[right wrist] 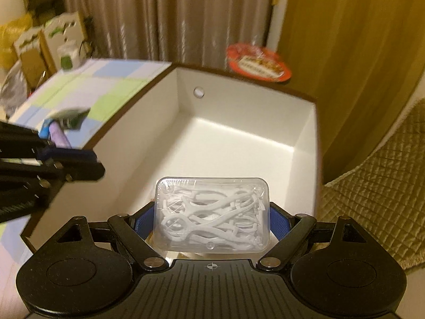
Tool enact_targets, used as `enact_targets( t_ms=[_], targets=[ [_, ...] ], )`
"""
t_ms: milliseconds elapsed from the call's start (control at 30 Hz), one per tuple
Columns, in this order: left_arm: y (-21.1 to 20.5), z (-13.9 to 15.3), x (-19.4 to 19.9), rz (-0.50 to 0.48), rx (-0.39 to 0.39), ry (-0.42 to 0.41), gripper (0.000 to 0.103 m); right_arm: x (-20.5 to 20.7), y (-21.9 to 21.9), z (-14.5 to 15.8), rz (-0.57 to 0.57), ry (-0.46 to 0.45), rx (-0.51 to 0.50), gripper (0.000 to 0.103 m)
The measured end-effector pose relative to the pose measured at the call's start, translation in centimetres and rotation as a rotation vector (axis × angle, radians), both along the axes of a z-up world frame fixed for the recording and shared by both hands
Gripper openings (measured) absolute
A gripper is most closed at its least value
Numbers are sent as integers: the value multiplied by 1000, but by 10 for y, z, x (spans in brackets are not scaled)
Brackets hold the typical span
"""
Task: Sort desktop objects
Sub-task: 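Drop the candy into the box with left tool while right tool releases the floss box inside, then withdraw both open tools from the box back toward the remaining tubes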
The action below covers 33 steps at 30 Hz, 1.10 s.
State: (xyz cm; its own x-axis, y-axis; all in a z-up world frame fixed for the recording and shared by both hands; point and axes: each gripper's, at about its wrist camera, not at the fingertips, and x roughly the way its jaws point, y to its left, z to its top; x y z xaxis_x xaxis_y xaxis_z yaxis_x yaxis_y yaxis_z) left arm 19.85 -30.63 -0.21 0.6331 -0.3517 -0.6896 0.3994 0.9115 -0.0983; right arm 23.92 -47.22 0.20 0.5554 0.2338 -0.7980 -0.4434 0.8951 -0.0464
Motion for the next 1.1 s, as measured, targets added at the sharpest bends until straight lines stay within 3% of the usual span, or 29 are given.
enact_targets(
  t_ms=[500, 867, 1100],
  targets=[
    [11, 4, -4, 30, -16, 3, 17, 11, 13, -21, 17, 76, -47, 85],
    [21, 12, -16, 59, -24, -26, 19, 1, 5, -2, -12, 7, 11, 85],
    [48, 20, -34, 146, -26, -42, 19, -11, 10, 24, -5, -62, 93, 85]
  ],
)
